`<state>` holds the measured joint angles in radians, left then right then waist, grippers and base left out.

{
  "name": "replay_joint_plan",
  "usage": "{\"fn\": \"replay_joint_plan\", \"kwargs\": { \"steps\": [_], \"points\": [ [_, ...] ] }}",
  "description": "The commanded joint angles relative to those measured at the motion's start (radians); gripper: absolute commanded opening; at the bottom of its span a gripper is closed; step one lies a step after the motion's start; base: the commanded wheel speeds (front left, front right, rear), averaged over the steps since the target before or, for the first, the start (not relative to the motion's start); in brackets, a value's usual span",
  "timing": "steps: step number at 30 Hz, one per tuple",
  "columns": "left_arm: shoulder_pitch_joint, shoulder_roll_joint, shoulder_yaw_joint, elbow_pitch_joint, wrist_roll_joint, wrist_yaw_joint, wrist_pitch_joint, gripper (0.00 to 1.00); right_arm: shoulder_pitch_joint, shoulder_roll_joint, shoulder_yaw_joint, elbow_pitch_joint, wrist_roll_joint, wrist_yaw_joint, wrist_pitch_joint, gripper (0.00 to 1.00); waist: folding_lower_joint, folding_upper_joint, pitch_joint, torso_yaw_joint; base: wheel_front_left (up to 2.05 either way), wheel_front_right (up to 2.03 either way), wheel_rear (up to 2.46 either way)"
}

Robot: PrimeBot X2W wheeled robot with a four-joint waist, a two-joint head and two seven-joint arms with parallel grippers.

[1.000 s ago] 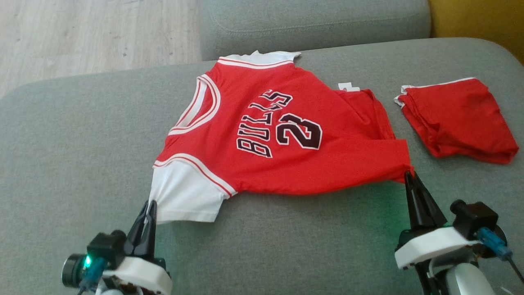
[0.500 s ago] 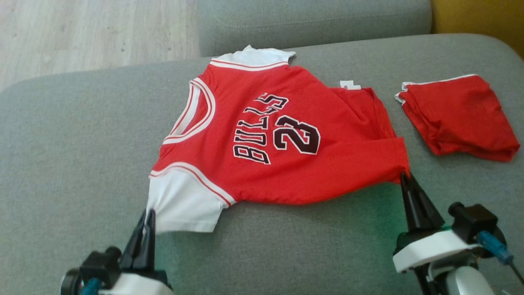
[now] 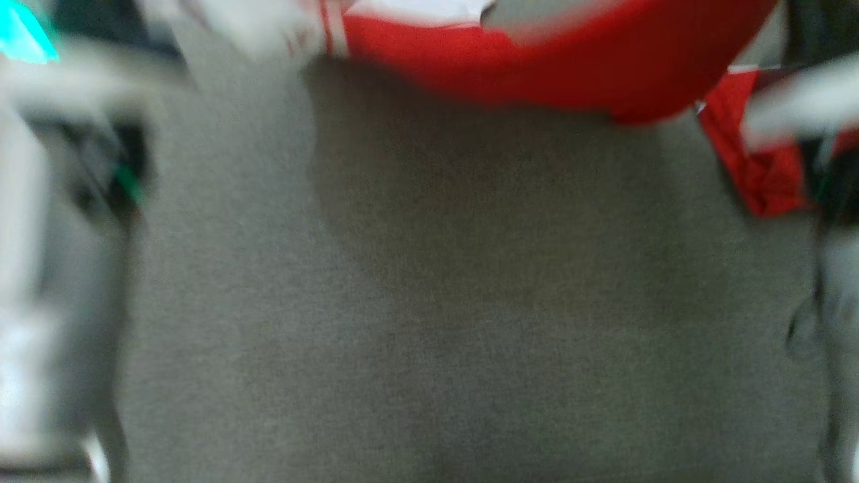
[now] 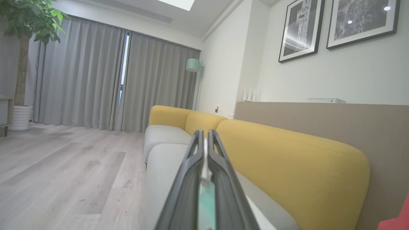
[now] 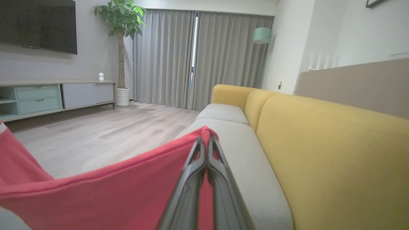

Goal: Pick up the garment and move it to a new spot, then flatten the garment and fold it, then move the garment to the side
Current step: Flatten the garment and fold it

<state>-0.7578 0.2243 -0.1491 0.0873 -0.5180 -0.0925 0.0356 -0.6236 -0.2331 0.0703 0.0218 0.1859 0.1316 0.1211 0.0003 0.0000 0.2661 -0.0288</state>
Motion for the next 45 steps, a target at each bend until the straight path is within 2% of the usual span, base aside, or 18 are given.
{"fn": "replay_joint_plan", "kwargs": {
  "steps": [1, 4, 7, 10, 12, 13, 15, 16, 19, 21, 27, 30, 33, 36, 41, 45],
  "points": [
    [-0.129, 0.059, 0.054, 0.010, -0.004, -0.006, 0.029, 0.00, -0.109, -0.016, 0.044, -0.003, 0.015, -0.001, 0.027, 0.00, -0.0003, 0.0000, 0.104, -0.014, 0.00, 0.00, 0.00],
    [-0.406, 0.111, 0.054, 0.171, 0.003, -0.015, 0.090, 0.00, -0.378, -0.022, 0.130, 0.140, 0.028, -0.001, 0.058, 0.00, -0.0003, 0.0000, 0.186, -0.056, 0.00, 0.00, 0.00],
    [-0.654, 0.125, 0.055, 0.357, 0.012, -0.018, 0.086, 0.00, -0.628, 0.003, 0.173, 0.338, 0.004, -0.001, 0.018, 0.00, -0.0003, 0.0000, 0.240, -0.078, 0.00, 0.00, 0.00],
    [-0.864, 0.135, 0.051, 0.505, 0.049, -0.013, 0.009, 0.00, -0.844, 0.049, 0.133, 0.521, -0.049, -0.001, -0.082, 0.00, -0.0003, 0.0000, 0.285, -0.085, 0.00, 0.00, 0.00],
    [-0.981, 0.130, 0.057, 0.592, 0.075, 0.014, -0.072, 0.00, -0.950, 0.083, 0.091, 0.622, -0.104, -0.001, -0.171, 0.00, -0.0003, 0.0000, 0.304, -0.089, 0.00, 0.00, 0.00],
    [-1.035, 0.125, 0.061, 0.632, 0.084, 0.028, -0.111, 0.00, -0.992, 0.097, 0.069, 0.663, -0.130, -0.001, -0.216, 0.00, -0.0003, 0.0000, 0.313, -0.089, 0.00, 0.00, 0.00],
    [-1.051, 0.119, 0.057, 0.654, 0.091, 0.001, -0.253, 0.00, -1.057, 0.118, 0.032, 0.736, -0.182, -0.001, -0.303, 0.00, -0.0003, 0.0000, 0.332, -0.090, 0.00, 0.00, 0.00],
    [-1.054, 0.118, 0.064, 0.659, 0.088, -0.008, -0.279, 0.00, -1.077, 0.127, 0.011, 0.767, -0.205, -0.001, -0.334, 0.00, -0.0003, 0.0000, 0.336, -0.091, 0.00, 0.00, 0.00],
    [-1.161, 0.102, 0.093, 0.707, 0.083, -0.004, -0.295, 0.00, -1.098, 0.153, -0.047, 0.815, -0.257, -0.001, -0.377, 0.00, -0.0003, 0.0000, 0.345, -0.099, 0.00, 0.00, 0.00],
    [-1.217, 0.097, 0.109, 0.721, 0.091, -0.011, -0.296, 0.00, -1.090, 0.166, -0.067, 0.804, -0.273, -0.001, -0.382, 0.00, -0.0003, 0.0000, 0.359, -0.102, 0.00, 0.00, 0.00],
    [-1.164, 0.078, 0.123, 0.719, 0.090, -0.036, -0.297, 0.00, -0.981, 0.175, -0.078, 0.792, -0.292, -0.001, -0.383, 0.00, -0.0003, 0.0000, 0.386, -0.073, 0.00, 0.00, 0.00],
    [-1.107, 0.073, 0.071, 0.688, 0.066, -0.037, -0.297, 0.00, -0.938, 0.169, -0.058, 0.808, -0.297, -0.001, -0.383, 0.00, -0.0003, 0.0000, 0.387, -0.062, 0.00, 0.00, 0.00],
    [-0.979, 0.090, -0.021, 0.638, -0.012, -0.038, -0.297, 0.00, -0.859, 0.143, -0.032, 0.849, -0.294, -0.001, -0.383, 0.00, -0.0003, 0.0000, 0.362, -0.037, 0.00, 0.00, 0.00],
    [-0.827, 0.135, -0.141, 0.573, -0.078, -0.038, -0.297, 0.00, -0.780, 0.113, 0.007, 0.910, -0.287, -0.001, -0.383, 0.00, -0.0003, 0.0000, 0.320, -0.014, 0.00, 0.00, 0.00],
    [-0.580, 0.224, -0.275, 0.475, -0.179, -0.038, -0.297, 0.00, -0.666, 0.067, 0.107, 1.028, -0.243, -0.001, -0.383, 0.00, -0.0003, 0.0000, 0.226, 0.019, 0.00, 0.00, 0.00],
    [-0.380, 0.302, -0.370, 0.417, -0.217, -0.038, -0.297, 0.00, -0.562, 0.057, 0.240, 1.119, -0.196, -0.001, -0.380, 0.00, -0.0003, 0.0000, 0.133, 0.034, 0.00, 0.00, 0.00]
  ]
}}
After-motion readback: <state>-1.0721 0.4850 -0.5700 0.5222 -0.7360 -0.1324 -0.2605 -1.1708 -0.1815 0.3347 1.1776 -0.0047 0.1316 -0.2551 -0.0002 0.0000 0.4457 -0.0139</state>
